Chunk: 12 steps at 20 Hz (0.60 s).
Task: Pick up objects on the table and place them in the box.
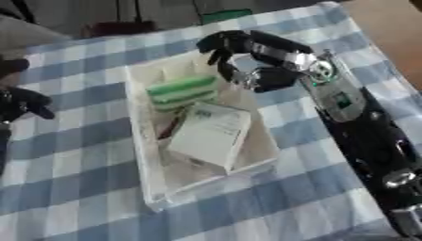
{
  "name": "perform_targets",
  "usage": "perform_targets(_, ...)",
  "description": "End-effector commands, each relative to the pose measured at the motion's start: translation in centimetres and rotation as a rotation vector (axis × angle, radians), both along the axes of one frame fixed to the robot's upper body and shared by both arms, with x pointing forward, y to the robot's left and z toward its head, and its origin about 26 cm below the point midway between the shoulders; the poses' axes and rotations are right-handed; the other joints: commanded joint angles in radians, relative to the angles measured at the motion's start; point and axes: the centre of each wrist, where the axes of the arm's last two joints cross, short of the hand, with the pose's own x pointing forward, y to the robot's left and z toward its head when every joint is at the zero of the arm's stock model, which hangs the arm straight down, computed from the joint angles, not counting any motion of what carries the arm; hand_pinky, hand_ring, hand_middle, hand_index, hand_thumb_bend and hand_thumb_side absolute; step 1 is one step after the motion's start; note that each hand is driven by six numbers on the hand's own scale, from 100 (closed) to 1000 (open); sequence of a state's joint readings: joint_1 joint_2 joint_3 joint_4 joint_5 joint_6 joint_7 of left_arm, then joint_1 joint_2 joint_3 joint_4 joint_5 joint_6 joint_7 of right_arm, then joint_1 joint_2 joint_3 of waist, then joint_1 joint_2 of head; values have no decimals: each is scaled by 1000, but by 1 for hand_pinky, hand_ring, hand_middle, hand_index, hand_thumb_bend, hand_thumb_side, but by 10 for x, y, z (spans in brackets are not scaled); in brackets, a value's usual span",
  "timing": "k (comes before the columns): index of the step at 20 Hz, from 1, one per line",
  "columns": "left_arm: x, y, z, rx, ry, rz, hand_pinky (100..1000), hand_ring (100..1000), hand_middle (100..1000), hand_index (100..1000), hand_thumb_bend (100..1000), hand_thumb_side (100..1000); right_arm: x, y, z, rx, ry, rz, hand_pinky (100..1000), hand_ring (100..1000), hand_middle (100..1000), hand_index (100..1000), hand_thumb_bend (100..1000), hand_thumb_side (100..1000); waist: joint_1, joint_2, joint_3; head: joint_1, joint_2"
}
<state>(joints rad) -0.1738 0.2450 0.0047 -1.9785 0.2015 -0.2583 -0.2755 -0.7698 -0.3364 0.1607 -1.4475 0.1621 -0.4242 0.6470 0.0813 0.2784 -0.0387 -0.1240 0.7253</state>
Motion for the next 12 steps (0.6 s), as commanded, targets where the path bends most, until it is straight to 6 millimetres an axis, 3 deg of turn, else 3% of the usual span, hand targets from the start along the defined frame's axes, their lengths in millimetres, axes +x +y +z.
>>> perform_targets(1, -3, 4, 7, 10, -24, 14, 533, 622, 820, 930, 253, 892, -20, -10, 36, 181, -65, 30, 721, 756, 877, 891, 136, 607, -2, -26, -6, 10, 6)
perform_targets(4, -3, 5, 6, 11, -21, 15, 533, 623, 820, 930, 254, 891, -36, -12, 51, 302, -84, 38, 718, 746, 854, 881, 159, 540, -1, -31, -14, 12, 6)
perform_targets(8, -5, 7, 3, 12, -5, 25, 534, 624, 820, 930, 255, 891, -56, -17, 59, 377, -83, 71, 705, 739, 837, 873, 100, 555, -7, -45, -16, 22, 9)
perform_targets(12, -6, 8, 1, 13, 5, 29, 534, 624, 820, 930, 257, 889, -68, -30, 54, 394, -24, 82, 689, 732, 831, 869, 100, 578, -15, -56, -18, 28, 9)
